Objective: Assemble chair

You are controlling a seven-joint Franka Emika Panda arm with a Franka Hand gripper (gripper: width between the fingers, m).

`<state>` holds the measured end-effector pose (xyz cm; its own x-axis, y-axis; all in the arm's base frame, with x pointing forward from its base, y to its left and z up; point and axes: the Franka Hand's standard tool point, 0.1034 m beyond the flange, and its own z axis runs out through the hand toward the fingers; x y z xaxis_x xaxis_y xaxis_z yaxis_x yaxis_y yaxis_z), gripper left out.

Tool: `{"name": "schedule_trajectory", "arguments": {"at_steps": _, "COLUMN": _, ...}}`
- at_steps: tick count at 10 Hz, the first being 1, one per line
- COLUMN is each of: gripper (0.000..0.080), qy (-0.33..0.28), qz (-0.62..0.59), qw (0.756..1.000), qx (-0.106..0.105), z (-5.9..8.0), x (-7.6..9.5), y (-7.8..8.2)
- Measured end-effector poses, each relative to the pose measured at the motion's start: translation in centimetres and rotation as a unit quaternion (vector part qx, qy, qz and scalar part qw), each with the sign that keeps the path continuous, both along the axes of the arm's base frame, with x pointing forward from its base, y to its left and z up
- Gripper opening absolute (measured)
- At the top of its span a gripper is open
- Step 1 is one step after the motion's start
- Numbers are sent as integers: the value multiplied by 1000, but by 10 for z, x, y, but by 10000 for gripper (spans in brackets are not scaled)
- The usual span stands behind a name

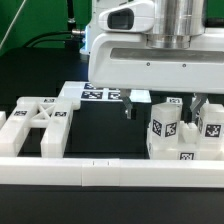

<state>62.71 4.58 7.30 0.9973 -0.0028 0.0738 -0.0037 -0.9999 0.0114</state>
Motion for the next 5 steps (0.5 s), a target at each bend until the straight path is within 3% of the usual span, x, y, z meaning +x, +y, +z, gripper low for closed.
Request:
{"name": "schedule_trajectory", "arguments": {"at_steps": 3, "gripper": 649, "qy": 2, "qz": 86, "qw": 996, "qx": -12, "z": 0, "x": 0, "y": 0}}
{"name": "schedule_trajectory", "arguments": {"at_steps": 5, "gripper": 389, "qy": 2, "qz": 85, "qw": 996, "qx": -12, "z": -1, "x": 0, "y": -1}}
